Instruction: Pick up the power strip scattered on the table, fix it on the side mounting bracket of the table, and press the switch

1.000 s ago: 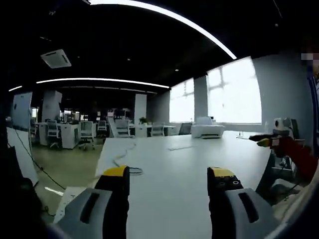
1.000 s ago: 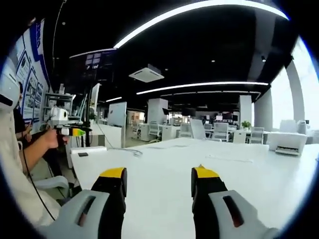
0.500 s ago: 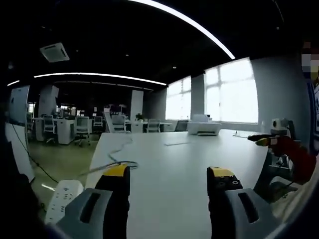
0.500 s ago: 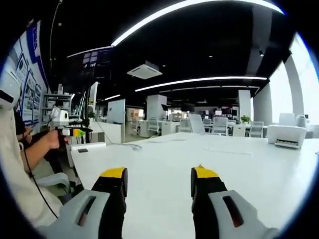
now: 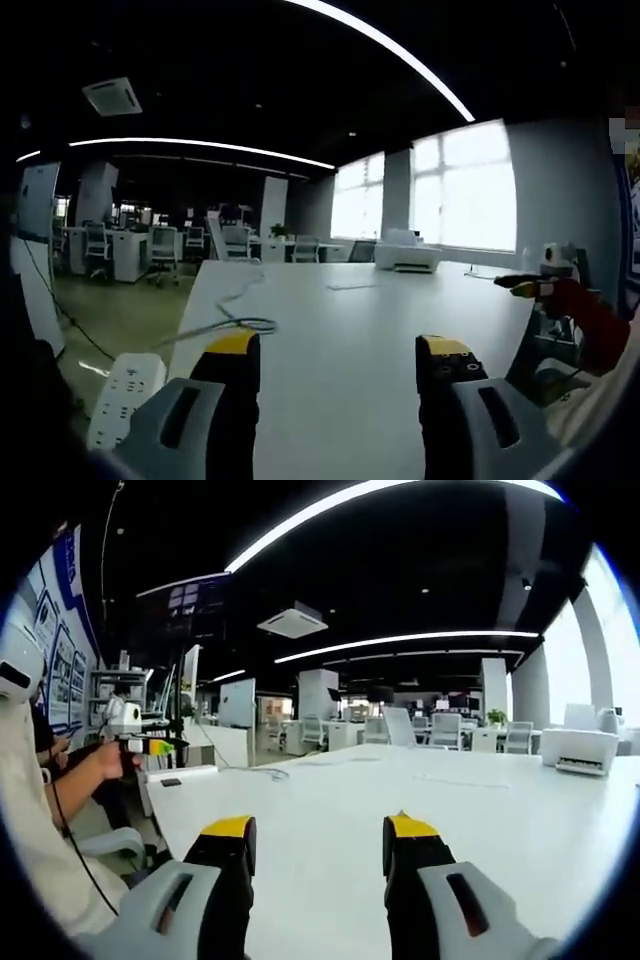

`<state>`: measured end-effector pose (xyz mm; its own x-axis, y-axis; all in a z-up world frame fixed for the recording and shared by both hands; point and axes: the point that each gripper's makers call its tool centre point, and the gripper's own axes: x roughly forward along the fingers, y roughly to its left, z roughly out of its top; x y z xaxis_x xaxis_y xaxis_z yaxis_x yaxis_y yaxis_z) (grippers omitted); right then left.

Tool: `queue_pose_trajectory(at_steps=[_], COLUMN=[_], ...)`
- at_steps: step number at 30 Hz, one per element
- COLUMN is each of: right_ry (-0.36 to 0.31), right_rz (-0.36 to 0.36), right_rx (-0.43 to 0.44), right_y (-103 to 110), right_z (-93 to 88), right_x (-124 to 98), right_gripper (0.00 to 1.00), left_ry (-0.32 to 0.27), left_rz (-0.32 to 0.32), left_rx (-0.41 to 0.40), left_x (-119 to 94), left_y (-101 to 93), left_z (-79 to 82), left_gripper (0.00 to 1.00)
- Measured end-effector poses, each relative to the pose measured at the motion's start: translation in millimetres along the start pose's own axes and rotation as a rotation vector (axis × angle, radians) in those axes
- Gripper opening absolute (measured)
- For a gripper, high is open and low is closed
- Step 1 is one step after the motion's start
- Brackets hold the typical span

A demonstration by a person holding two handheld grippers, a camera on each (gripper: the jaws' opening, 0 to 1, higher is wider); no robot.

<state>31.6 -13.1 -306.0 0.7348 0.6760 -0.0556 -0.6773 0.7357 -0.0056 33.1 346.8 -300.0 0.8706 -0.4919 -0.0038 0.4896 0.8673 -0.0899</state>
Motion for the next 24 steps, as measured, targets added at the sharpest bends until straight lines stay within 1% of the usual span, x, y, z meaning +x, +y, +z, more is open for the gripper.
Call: queue_pose_trajectory(at_steps=[6,10,21,23,24], right_ry=[0.006,0.009,0.05,0.064,0.071], right_rz=[0.022,0.038,0.097,0.119,0.13], right_rx=[0.008,0.003,-0.055,-0.071,-0.076], right_y=[2.5,5.7,7.9,5.3,8.9], right_z=[-3.5,-2.4,14.1,15.8,16.2], right_x=[0.6,0.2,1.5,2.6,3.5], right_gripper=[0.47,0.46,0.47,0.47,0.47], left_ry=[-0.002,-0.002,-0.006,-0.004,-0.004], left_rz=[-0.002,-0.006,-0.023,-0.021,-0.021], left_rx=[-0.012,-0.011,-0.03,-0.027,-0.027], left_x=[-0.6,-0.1,1.2,0.6,0.3], left_y=[-0.2,-2.1,-7.1,-6.6,-6.6], left_z=[1.1,1.5,2.4,2.4,2.5], left_gripper=[0.67,0.67,0.67,0.67,0.67])
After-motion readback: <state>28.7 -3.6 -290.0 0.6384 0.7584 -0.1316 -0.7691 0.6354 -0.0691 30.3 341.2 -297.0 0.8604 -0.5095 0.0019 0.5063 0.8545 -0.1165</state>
